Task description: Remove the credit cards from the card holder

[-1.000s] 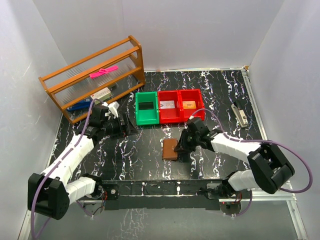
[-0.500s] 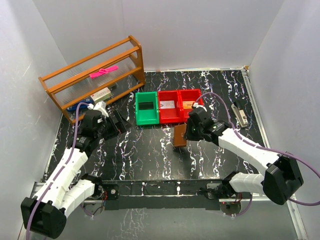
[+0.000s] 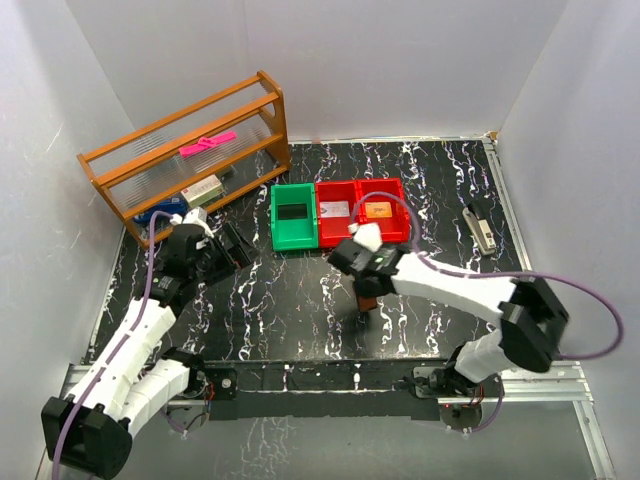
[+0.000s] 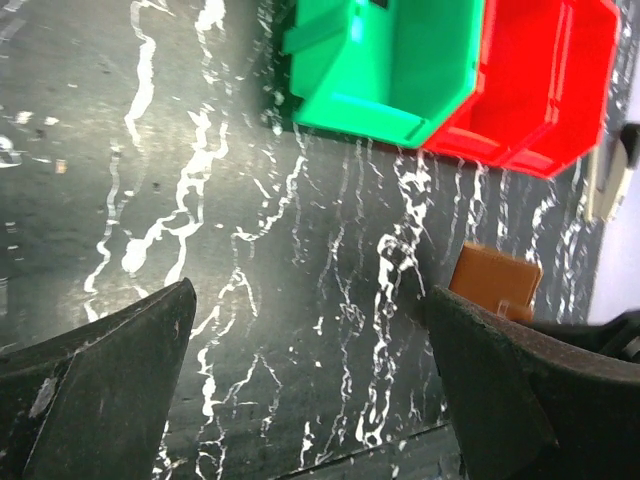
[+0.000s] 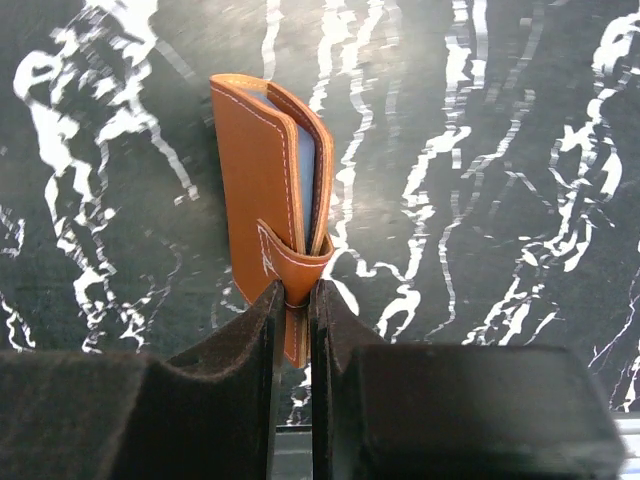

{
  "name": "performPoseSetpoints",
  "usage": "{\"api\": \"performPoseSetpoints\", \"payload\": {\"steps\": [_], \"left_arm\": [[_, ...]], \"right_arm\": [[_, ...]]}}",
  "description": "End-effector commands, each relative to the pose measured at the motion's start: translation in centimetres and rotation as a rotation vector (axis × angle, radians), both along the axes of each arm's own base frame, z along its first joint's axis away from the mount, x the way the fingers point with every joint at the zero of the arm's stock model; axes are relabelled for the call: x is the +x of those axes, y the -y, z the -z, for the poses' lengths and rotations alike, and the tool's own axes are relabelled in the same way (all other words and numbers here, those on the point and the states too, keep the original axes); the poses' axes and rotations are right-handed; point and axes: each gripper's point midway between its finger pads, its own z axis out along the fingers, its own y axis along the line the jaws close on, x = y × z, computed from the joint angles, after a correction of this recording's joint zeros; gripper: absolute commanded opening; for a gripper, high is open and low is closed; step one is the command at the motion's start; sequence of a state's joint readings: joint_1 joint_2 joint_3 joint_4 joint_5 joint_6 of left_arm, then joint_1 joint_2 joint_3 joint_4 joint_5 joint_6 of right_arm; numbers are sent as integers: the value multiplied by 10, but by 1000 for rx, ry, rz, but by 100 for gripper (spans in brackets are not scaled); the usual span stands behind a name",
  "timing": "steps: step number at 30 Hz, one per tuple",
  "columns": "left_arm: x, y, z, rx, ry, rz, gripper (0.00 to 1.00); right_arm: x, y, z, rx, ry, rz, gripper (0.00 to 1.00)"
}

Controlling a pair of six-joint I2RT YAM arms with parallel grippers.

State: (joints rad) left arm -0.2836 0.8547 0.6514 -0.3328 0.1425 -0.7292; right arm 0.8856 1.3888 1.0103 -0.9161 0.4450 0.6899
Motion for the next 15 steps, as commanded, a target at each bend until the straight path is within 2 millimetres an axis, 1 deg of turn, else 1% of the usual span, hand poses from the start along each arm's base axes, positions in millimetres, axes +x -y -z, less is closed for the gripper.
{"api": "performPoseSetpoints", "payload": {"steps": [1, 5, 7, 9, 12, 15], "left_arm": [[-2, -39, -19, 134, 18, -163, 99], [-9, -61, -27, 201, 25, -255, 99], [-13, -68, -31, 205, 37, -287, 99], [-15, -70, -35, 199, 62, -300, 99], [-18, -72, -41, 196, 90, -299, 99], [-18, -70, -42, 208, 92, -272, 99]], "right_arm": [[1, -45, -13, -62, 106, -35, 5], [-5, -69, 0, -174, 121, -77, 8], [-10, -88, 9, -196, 113, -116, 8], [-14, -99, 21, -224, 102, -143, 8], [-16, -103, 25, -233, 99, -155, 8], [-17, -100, 16, -209, 109, -152, 8]]}}
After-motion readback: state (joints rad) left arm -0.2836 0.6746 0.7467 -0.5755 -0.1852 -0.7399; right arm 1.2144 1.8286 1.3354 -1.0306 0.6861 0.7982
